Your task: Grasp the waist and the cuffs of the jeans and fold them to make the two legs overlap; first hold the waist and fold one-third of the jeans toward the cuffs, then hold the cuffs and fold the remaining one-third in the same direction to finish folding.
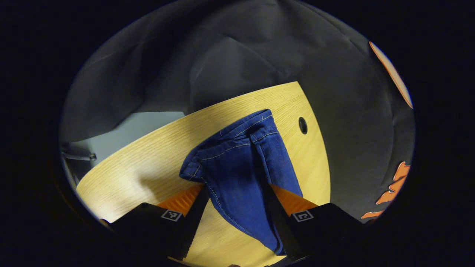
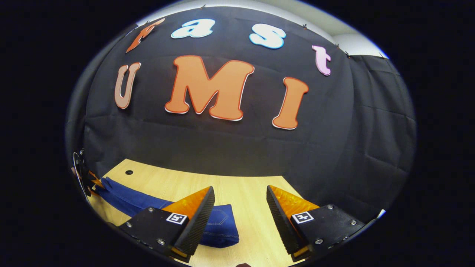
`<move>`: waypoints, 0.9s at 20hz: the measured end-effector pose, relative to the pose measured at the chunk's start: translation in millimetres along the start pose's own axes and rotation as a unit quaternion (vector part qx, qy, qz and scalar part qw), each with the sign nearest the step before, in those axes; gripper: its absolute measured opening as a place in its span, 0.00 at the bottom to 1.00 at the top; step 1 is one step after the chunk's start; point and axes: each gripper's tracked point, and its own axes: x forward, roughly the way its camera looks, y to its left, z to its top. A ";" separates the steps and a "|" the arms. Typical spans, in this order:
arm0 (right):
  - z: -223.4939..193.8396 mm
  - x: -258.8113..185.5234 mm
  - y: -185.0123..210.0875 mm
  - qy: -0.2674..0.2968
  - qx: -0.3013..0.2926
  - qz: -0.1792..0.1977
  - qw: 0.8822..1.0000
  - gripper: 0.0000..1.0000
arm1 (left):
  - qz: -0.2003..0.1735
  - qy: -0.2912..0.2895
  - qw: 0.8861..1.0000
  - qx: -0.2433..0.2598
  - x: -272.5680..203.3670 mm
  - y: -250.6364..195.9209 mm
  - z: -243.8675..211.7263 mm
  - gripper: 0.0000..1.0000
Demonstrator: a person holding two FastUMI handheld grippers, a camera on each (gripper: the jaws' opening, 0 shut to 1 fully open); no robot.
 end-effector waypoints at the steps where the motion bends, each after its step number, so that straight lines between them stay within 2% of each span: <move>1: -0.5 -4.9 -0.5 -0.001 -0.002 -0.001 1.000 0.87 | 0.013 0.007 1.000 0.007 -0.1 2.1 1.0 0.92; 2: -0.4 -7.9 -3.4 -0.002 -0.009 -0.002 1.000 0.87 | 0.028 0.014 0.999 0.015 0.1 6.9 1.3 0.90; 3: -1.5 -11.0 -3.3 -0.003 -0.018 -0.002 1.000 0.87 | 0.046 0.019 0.998 0.025 -0.5 12.3 1.4 0.82; 6: -3.7 -17.6 -8.4 -0.006 -0.031 -0.005 0.999 0.88 | 0.043 0.028 0.998 0.040 3.0 18.3 2.9 0.46; 7: -5.2 -19.0 -9.6 -0.005 -0.026 -0.003 1.000 0.88 | 0.042 0.036 0.998 0.035 -5.7 23.2 1.0 0.46; 9: -8.8 -18.8 -16.7 0.000 -0.015 -0.006 1.000 0.89 | 0.015 0.030 0.999 0.016 0.3 10.7 -0.3 0.07; 10: -10.7 -16.4 -19.3 0.001 -0.009 -0.007 1.000 0.88 | 0.002 0.018 1.000 0.013 -0.3 7.5 1.8 0.07; 11: -10.5 -15.9 -22.8 0.000 -0.007 -0.007 1.000 0.88 | -0.009 0.014 1.000 0.023 4.9 9.1 0.8 0.01; 13: -10.4 -14.6 -28.1 -0.002 -0.010 -0.010 1.000 0.88 | -0.042 -0.009 0.998 0.038 -4.0 3.0 3.9 0.01; 18: -2.4 -3.5 -27.0 -0.012 -0.010 0.002 1.000 0.88 | -0.093 -0.061 0.992 0.067 -47.0 -23.4 6.0 0.01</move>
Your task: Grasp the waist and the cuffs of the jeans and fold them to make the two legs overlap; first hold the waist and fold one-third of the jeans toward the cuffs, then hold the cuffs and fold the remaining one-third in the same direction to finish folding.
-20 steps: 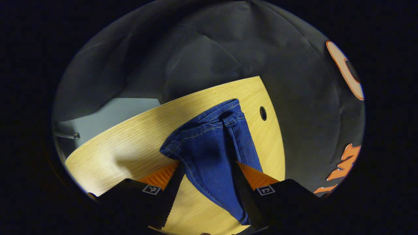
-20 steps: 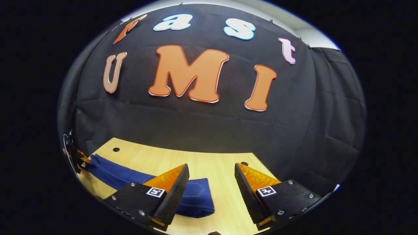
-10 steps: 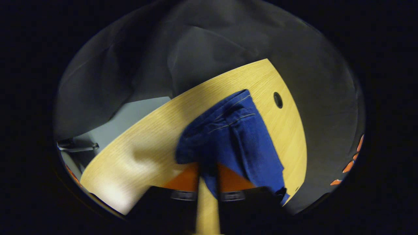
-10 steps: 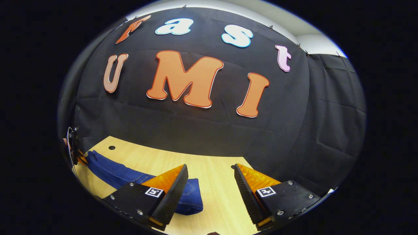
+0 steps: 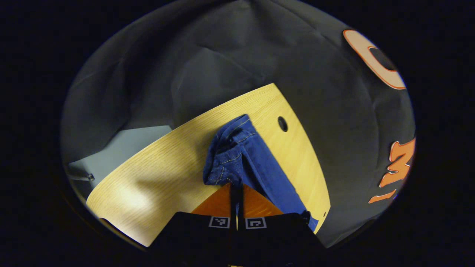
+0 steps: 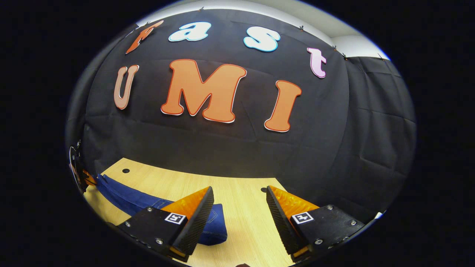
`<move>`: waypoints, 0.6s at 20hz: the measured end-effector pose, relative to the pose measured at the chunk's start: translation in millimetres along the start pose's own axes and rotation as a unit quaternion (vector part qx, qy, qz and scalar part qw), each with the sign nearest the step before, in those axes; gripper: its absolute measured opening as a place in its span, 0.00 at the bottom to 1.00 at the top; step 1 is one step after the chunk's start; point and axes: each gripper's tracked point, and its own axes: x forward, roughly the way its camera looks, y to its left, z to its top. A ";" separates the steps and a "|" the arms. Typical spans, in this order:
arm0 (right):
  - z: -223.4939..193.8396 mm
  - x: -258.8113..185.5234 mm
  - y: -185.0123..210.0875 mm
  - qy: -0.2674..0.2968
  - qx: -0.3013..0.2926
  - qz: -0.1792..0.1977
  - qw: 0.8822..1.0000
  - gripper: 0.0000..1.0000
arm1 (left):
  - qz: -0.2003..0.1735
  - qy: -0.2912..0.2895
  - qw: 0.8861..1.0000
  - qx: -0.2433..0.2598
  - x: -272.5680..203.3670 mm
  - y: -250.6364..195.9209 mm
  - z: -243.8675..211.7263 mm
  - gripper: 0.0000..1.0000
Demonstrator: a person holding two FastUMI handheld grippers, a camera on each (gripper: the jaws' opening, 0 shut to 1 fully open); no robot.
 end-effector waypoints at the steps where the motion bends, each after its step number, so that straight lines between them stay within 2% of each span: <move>1: 2.9 1.0 0.9 -0.003 0.002 0.003 1.000 0.88 | -0.013 -0.007 1.000 0.010 -8.2 -10.2 1.3 0.01; 7: 14.1 5.3 13.6 -0.023 0.012 0.042 0.999 0.88 | -0.085 -0.043 0.990 0.104 -54.4 -83.7 -7.3 0.01; 12: 15.8 9.4 18.5 -0.030 0.025 0.066 0.997 0.88 | -0.144 -0.055 0.975 0.160 -94.7 -161.6 -29.3 0.01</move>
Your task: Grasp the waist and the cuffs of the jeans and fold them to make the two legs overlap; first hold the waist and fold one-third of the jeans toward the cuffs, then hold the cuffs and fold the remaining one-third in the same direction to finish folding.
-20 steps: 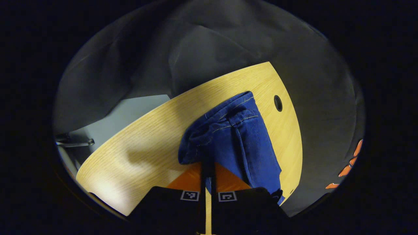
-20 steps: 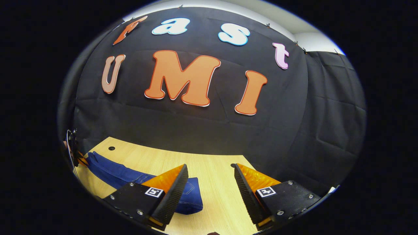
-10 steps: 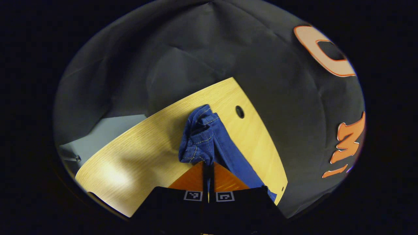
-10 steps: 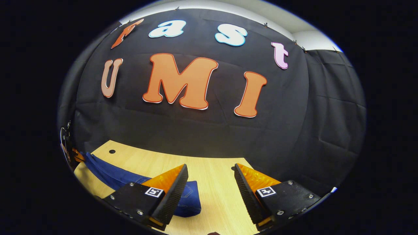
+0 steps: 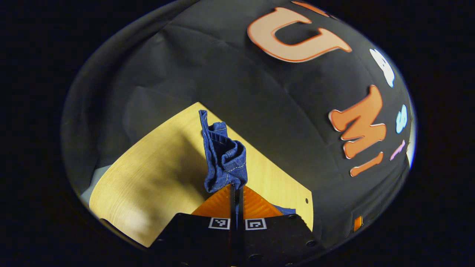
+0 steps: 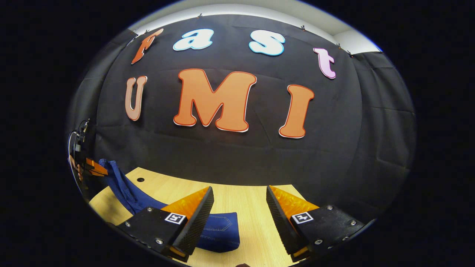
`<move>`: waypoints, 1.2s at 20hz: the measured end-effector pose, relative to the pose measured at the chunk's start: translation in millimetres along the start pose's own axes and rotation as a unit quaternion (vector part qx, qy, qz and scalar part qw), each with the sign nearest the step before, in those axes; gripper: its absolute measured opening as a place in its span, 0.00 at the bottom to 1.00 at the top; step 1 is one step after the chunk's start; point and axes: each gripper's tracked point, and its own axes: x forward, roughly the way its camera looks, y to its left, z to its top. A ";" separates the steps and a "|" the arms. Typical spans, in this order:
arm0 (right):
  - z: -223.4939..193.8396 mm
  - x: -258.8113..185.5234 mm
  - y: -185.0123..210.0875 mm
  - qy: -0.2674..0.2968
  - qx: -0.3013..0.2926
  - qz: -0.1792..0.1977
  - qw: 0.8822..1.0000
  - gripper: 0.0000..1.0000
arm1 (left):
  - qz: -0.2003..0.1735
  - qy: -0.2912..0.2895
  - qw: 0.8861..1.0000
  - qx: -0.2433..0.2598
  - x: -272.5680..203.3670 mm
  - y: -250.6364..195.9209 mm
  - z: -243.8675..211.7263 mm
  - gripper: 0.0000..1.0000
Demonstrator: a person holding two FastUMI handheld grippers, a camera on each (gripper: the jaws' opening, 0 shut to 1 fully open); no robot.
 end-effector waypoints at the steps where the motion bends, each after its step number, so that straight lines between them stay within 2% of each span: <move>1: 0.3 0.7 -0.7 -0.002 0.002 0.003 1.000 0.89 | -0.018 0.000 1.000 0.011 -1.0 -21.7 0.9 0.01; 5: -1.5 1.5 -8.4 -0.007 0.021 0.014 1.000 0.88 | -0.063 0.005 0.997 0.055 2.3 -102.4 -11.9 0.01; 11: -4.4 1.4 -30.6 -0.012 0.042 0.017 0.999 0.88 | -0.095 0.040 0.988 0.114 25.0 -191.8 -53.3 0.00; 18: -9.1 2.7 -54.6 -0.014 0.043 0.017 0.999 0.89 | -0.092 0.099 0.976 0.172 76.3 -265.2 -131.8 0.00; 24: -22.5 4.6 -73.0 -0.005 0.054 0.018 0.998 0.89 | -0.073 0.147 0.958 0.236 110.3 -294.0 -214.9 0.00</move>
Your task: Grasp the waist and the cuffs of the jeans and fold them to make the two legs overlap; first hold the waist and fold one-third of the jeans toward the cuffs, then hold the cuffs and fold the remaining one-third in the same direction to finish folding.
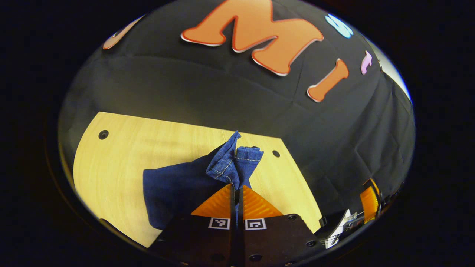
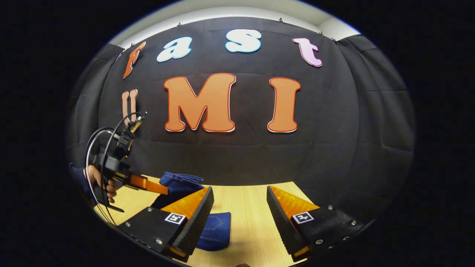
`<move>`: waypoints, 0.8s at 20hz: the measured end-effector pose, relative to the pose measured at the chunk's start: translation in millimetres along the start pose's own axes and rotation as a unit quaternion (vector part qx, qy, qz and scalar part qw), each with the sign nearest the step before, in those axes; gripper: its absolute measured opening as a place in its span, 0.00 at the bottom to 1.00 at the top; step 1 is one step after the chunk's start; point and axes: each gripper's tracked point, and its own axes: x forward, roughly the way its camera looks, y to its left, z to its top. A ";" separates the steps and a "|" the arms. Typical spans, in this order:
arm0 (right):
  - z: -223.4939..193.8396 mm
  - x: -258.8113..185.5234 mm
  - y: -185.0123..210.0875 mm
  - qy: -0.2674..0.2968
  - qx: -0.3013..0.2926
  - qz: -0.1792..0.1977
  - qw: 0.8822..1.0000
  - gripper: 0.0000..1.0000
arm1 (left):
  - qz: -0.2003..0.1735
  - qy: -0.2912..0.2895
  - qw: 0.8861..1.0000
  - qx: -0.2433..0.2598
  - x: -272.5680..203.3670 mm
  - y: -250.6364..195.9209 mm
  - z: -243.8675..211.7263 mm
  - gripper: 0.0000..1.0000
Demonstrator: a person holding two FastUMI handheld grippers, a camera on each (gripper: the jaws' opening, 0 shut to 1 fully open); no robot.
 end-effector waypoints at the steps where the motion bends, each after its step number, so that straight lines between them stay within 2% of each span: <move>1: -2.8 -0.1 -1.2 0.003 0.002 0.003 1.000 0.89 | 0.006 0.008 1.000 0.012 11.4 -6.0 -11.9 0.01; 6: -14.9 2.4 -12.2 0.014 0.001 0.010 1.000 0.89 | 0.032 0.074 0.993 0.091 42.6 -27.6 -76.9 0.01; 8: -19.0 4.7 -15.2 0.017 0.002 0.014 1.000 0.89 | 0.030 0.081 0.989 0.117 38.4 -35.3 -90.0 0.02; 9: -20.5 5.9 -17.2 0.018 0.000 0.014 1.000 0.89 | 0.027 0.080 0.988 0.126 33.5 -38.9 -91.8 0.09; 10: -21.8 7.4 -17.5 0.019 -0.003 0.016 1.000 0.89 | 0.018 0.081 0.988 0.129 32.7 -44.1 -96.3 0.10; 12: -19.7 10.1 -17.2 0.014 -0.026 0.016 0.999 0.89 | 0.005 0.067 0.989 0.130 20.2 -49.0 -91.2 0.28; 13: -17.3 10.4 -13.0 0.010 -0.038 0.021 0.999 0.89 | 0.004 0.056 0.989 0.135 13.5 -49.0 -85.6 0.48; 15: -14.6 13.1 -2.5 0.004 -0.053 0.034 0.998 0.89 | 0.023 0.026 0.988 0.152 -5.2 -41.1 -70.0 0.62; 16: -12.7 14.4 3.3 0.001 -0.056 0.038 0.998 0.89 | 0.030 0.002 0.987 0.157 -15.2 -38.7 -59.4 0.72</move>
